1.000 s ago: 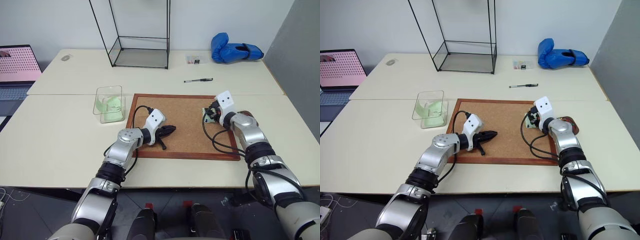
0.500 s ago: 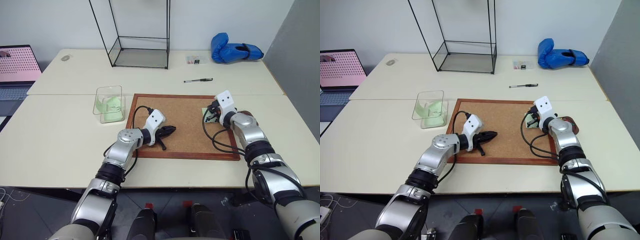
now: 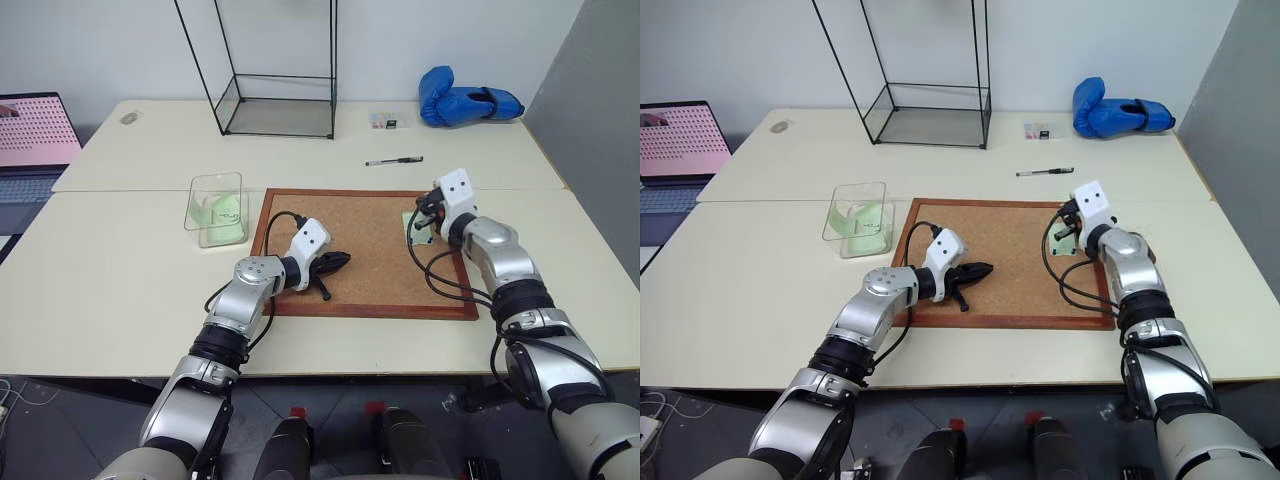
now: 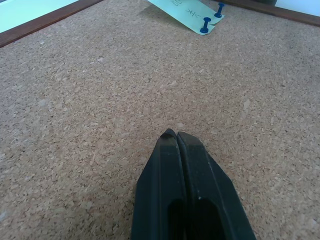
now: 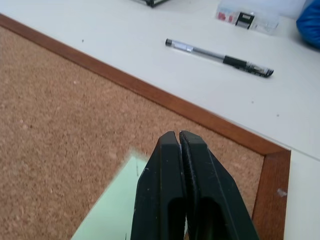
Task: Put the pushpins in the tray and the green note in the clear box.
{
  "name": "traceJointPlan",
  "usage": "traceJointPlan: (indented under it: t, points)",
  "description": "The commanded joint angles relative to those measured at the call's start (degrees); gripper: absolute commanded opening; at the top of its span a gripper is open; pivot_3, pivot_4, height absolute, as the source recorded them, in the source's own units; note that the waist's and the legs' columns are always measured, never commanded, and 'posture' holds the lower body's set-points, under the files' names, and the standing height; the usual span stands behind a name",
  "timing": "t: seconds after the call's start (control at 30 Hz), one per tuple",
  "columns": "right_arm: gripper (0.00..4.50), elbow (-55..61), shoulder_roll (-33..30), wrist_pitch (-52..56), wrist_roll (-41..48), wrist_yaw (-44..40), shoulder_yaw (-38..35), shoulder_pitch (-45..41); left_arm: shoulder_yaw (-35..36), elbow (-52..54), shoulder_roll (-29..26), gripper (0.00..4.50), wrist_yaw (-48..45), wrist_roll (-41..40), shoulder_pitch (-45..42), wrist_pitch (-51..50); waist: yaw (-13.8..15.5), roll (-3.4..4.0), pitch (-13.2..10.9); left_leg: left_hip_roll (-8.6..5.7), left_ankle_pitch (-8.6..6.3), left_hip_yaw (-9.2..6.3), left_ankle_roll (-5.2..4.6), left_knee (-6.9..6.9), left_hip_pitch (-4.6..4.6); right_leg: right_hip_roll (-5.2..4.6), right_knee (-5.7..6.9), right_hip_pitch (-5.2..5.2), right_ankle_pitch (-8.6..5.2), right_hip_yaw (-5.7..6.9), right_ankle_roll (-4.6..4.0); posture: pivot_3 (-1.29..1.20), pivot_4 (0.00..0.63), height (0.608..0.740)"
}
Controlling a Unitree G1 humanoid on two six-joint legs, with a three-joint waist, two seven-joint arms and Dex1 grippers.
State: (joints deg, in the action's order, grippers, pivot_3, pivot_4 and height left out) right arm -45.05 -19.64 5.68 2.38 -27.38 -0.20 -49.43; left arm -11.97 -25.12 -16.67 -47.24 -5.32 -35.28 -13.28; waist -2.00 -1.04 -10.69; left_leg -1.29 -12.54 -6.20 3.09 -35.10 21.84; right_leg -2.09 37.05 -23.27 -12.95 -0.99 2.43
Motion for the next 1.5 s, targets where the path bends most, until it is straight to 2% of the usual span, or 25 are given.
traceJointPlan:
  t: [0.03, 0.23, 0.5, 0.7, 0.87, 0.93, 0.97, 1.3, 1.4, 1.5]
  points:
    - [0.01, 5.37, -0.62, 1.37, 1.36, 0.06, -1.67, 0.63, -2.50, -2.48, -0.11, 0.00, -0.82, 2.24, 1.73, -2.22, 0.01, 0.00, 0.01, 0.00, 0.00, 0.00, 0.00, 0.00, 0.00, 0.00, 0.00, 0.00, 0.00, 0.00, 0.00, 0.00, 0.150, 0.740]
    - [0.01, 14.95, -3.57, 5.19, 2.76, -0.45, -3.42, 3.67, -2.46, -2.26, -0.10, 0.00, -0.68, 2.26, 1.95, -2.34, 0.05, 0.02, 0.01, 0.00, 0.00, -0.01, 0.00, 0.00, 0.01, 0.00, -0.01, 0.01, 0.00, 0.00, 0.00, 0.00, 0.150, 0.740]
    - [0.01, 30.11, -13.67, 7.57, -1.54, -3.13, -1.74, 14.94, -2.37, -2.56, 0.00, 0.00, -0.69, 2.16, 2.03, -2.04, 0.14, 0.03, 0.03, -0.01, 0.00, 0.00, 0.00, 0.00, 0.02, -0.01, -0.05, 0.02, -0.01, 0.01, 0.01, 0.00, 0.150, 0.740]
    - [0.01, 32.09, -20.84, 6.43, -8.77, -3.59, 1.97, 22.14, -2.45, -3.52, 0.27, 0.00, -0.90, 2.35, 1.53, -1.34, 0.08, 0.09, 0.07, -0.01, 0.00, 0.04, 0.00, -0.01, 0.00, -0.01, -0.06, 0.03, -0.01, -0.01, 0.02, 0.00, 0.150, 0.740]
    - [0.01, 30.76, -21.86, 6.71, -11.47, -3.13, 3.46, 22.98, -2.53, -4.06, 0.44, 0.00, -0.93, 2.58, 1.17, -0.91, 0.07, 0.09, 0.08, -0.01, 0.00, 0.07, 0.00, -0.02, -0.03, -0.01, -0.06, 0.06, -0.01, -0.03, 0.02, 0.00, 0.150, 0.740]
    - [0.44, 30.08, -21.87, 6.90, -12.10, -2.99, 3.80, 22.86, -2.55, -4.16, 0.46, 0.00, -0.97, 2.67, 1.10, -0.80, 0.15, 0.09, 0.08, -0.01, 0.00, 0.06, 0.00, -0.02, -0.03, -0.01, -0.06, 0.06, -0.01, -0.02, 0.03, 0.00, 0.150, 0.740]
    - [0.49, 29.92, -21.75, 7.09, -12.09, -3.01, 3.74, 22.82, -2.53, -4.18, 0.48, 0.00, -0.98, 2.72, 1.08, -0.76, 0.17, 0.08, 0.09, -0.01, 0.00, 0.05, 0.00, -0.03, -0.03, -0.01, -0.06, 0.08, -0.01, -0.01, 0.03, 0.00, 0.150, 0.740]
    - [2.53, 29.81, -21.55, 7.75, -12.70, -3.13, 2.91, 22.25, -2.29, -4.35, 0.60, 0.00, -1.03, 3.00, 1.09, -0.55, 0.17, 0.09, 0.09, -0.01, 0.00, 0.04, 0.00, -0.03, -0.02, -0.01, -0.07, 0.08, -0.01, -0.01, 0.03, 0.00, 0.150, 0.740]
    - [3.15, 31.57, -21.28, 8.29, -11.35, -3.22, 1.55, 21.91, -2.29, -4.42, 0.61, 0.00, -1.04, 3.06, 1.06, -0.47, 0.18, 0.09, 0.09, -0.01, 0.00, 0.04, 0.00, -0.03, -0.03, -0.01, -0.07, 0.08, -0.01, 0.00, 0.03, 0.00, 0.150, 0.740]
    - [3.69, 35.44, -20.01, 11.13, -6.61, -6.67, -0.03, 21.91, -2.24, -4.57, 0.53, 0.00, -1.13, 3.07, 1.02, -0.30, 0.17, 0.09, 0.09, -0.01, 0.00, 0.03, 0.00, -0.03, -0.02, -0.01, -0.07, 0.08, -0.01, 0.00, 0.03, 0.00, 0.150, 0.740]
